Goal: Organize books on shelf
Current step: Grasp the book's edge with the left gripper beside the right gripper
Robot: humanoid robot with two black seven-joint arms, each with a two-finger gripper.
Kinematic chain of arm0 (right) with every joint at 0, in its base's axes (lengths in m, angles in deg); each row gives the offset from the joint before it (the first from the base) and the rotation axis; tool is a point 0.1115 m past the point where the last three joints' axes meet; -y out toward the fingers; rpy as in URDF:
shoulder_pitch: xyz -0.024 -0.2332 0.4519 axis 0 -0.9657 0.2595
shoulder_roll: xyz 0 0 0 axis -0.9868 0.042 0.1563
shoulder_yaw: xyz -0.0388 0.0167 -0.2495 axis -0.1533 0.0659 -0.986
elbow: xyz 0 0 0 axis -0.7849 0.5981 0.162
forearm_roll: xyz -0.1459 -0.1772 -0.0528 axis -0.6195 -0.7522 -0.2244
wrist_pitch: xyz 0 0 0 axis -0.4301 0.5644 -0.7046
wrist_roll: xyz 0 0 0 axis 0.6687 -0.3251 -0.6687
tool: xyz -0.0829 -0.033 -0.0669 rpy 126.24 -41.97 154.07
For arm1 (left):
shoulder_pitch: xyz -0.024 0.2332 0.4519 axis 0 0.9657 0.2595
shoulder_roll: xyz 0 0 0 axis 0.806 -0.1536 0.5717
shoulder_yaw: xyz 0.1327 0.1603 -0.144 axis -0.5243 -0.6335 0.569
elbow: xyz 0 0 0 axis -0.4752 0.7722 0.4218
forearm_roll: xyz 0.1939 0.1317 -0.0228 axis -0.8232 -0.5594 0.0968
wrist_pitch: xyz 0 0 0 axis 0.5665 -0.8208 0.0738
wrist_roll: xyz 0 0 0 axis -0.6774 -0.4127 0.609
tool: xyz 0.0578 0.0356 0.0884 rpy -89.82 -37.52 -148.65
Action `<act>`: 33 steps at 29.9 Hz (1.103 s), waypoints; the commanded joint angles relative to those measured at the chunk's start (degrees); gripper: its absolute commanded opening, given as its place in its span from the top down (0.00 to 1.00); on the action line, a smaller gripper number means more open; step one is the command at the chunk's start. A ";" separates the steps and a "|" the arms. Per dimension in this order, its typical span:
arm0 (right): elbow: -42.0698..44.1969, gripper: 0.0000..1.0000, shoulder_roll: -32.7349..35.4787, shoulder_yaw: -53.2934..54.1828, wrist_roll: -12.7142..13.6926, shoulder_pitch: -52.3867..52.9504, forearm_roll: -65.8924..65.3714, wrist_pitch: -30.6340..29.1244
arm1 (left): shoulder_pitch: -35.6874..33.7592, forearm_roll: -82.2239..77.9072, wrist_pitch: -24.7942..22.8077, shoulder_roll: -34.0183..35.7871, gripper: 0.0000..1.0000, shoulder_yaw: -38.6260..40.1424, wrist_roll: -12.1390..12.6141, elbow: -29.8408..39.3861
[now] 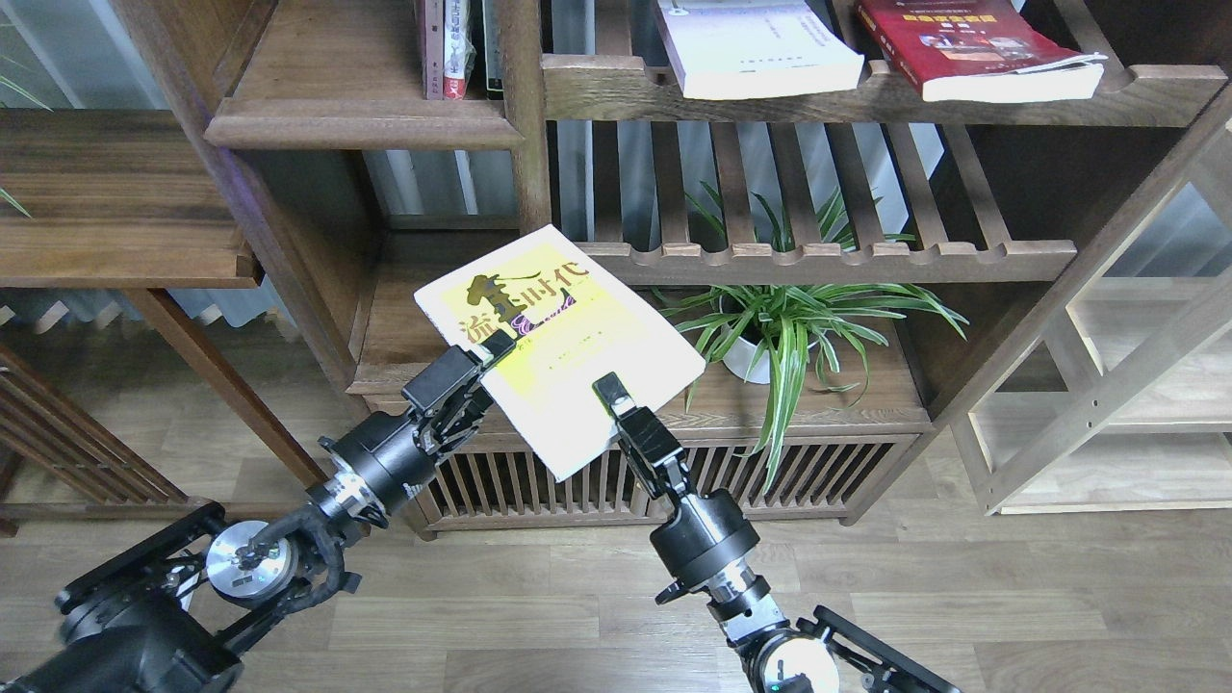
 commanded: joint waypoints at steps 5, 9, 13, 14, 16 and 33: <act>0.09 0.96 0.00 -0.73 0.34 -0.47 0.01 0.00 | -0.87 1.14 0.00 -1.86 0.03 0.06 0.06 -0.36; 0.18 0.96 0.00 -0.73 0.34 -0.47 0.01 0.00 | -0.96 2.36 0.00 -1.86 0.04 0.06 0.14 -0.28; 0.27 0.96 0.00 -0.73 0.34 -0.47 0.01 0.00 | -1.31 3.33 0.00 -1.95 0.06 -0.03 0.58 -0.28; 0.36 0.96 0.00 -0.73 0.34 -0.47 0.01 0.00 | -1.31 3.33 0.00 -1.95 0.06 -0.03 0.59 -0.28; 0.36 0.96 0.00 -0.73 0.34 -0.47 0.01 0.00 | -1.31 3.25 0.00 -1.86 0.08 -0.03 0.67 -0.28; 0.45 0.96 0.00 -0.82 0.77 -0.47 -0.08 0.00 | -1.31 2.98 0.00 -3.97 0.62 0.67 0.59 -0.28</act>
